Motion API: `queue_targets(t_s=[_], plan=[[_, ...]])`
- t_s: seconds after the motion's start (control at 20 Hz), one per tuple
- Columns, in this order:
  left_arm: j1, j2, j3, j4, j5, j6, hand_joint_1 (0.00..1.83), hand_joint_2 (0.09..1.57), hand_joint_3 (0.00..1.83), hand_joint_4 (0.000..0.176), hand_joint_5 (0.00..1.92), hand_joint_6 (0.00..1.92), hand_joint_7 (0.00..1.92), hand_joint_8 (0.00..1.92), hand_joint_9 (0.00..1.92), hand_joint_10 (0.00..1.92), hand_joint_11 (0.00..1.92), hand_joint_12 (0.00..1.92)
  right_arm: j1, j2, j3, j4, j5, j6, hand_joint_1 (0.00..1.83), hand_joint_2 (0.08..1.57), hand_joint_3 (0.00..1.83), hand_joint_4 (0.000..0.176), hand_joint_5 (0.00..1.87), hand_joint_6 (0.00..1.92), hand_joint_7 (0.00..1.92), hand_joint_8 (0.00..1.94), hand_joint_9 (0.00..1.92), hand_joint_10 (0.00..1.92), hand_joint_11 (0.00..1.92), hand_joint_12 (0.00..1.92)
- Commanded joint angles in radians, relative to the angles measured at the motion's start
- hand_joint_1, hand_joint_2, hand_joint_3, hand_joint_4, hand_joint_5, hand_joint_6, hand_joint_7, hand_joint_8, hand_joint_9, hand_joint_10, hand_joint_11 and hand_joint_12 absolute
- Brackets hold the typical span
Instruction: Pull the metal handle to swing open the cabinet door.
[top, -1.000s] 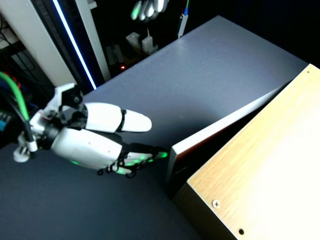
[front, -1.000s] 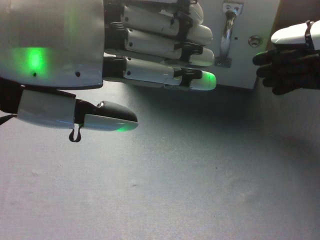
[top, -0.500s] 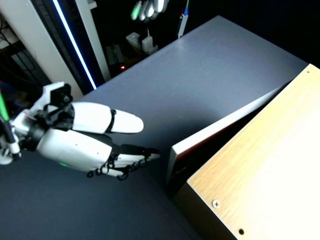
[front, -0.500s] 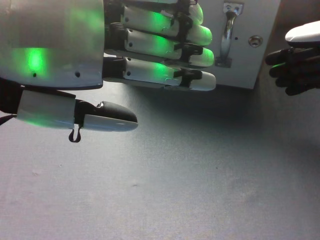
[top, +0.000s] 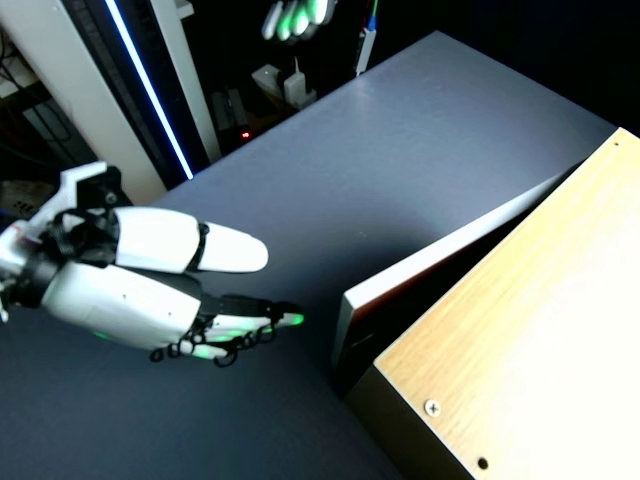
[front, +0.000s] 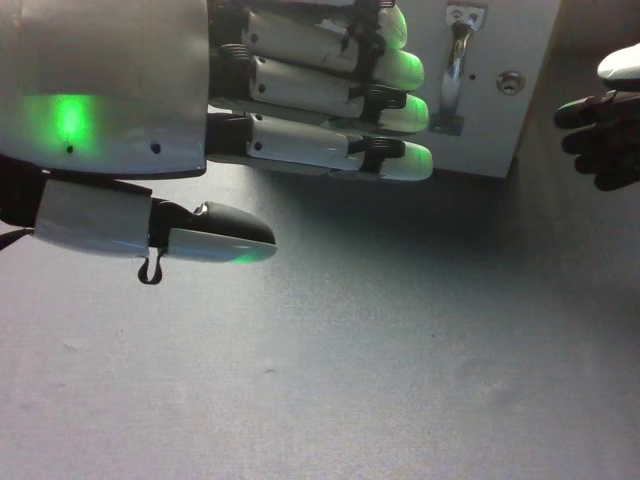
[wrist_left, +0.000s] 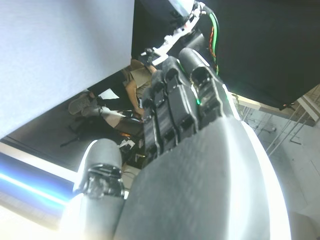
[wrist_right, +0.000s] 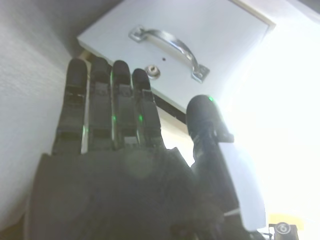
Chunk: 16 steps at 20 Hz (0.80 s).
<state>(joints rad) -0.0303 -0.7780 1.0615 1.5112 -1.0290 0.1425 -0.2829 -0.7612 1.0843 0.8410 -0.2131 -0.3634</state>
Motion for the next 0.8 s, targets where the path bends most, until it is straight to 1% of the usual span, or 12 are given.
queue_targets(t_s=[0.0, 0.25, 0.75], plan=[[-0.011, 0.009, 0.002, -0.094, -0.023, 0.009, 0.00, 1.57, 0.03, 0.000, 0.31, 0.00, 0.35, 0.00, 0.33, 0.00, 0.00, 0.83, 0.018, 0.015, 0.002, 0.019, 0.059, 0.007, 0.00, 1.55, 0.00, 0.000, 0.33, 0.00, 0.36, 0.00, 0.33, 0.00, 0.00, 0.89], [-0.011, 0.009, 0.002, -0.094, -0.023, 0.009, 0.00, 1.57, 0.03, 0.000, 0.32, 0.00, 0.36, 0.00, 0.34, 0.00, 0.00, 0.83, 0.026, 0.023, 0.027, 0.019, 0.039, 0.007, 0.00, 1.55, 0.00, 0.000, 0.33, 0.00, 0.37, 0.00, 0.34, 0.00, 0.00, 0.89], [-0.011, 0.009, 0.002, -0.094, -0.023, 0.009, 0.00, 1.57, 0.03, 0.000, 0.31, 0.00, 0.37, 0.00, 0.34, 0.00, 0.00, 0.83, 0.054, 0.021, 0.125, 0.019, 0.027, 0.007, 0.00, 1.55, 0.00, 0.000, 0.33, 0.00, 0.36, 0.00, 0.33, 0.00, 0.00, 0.87]])
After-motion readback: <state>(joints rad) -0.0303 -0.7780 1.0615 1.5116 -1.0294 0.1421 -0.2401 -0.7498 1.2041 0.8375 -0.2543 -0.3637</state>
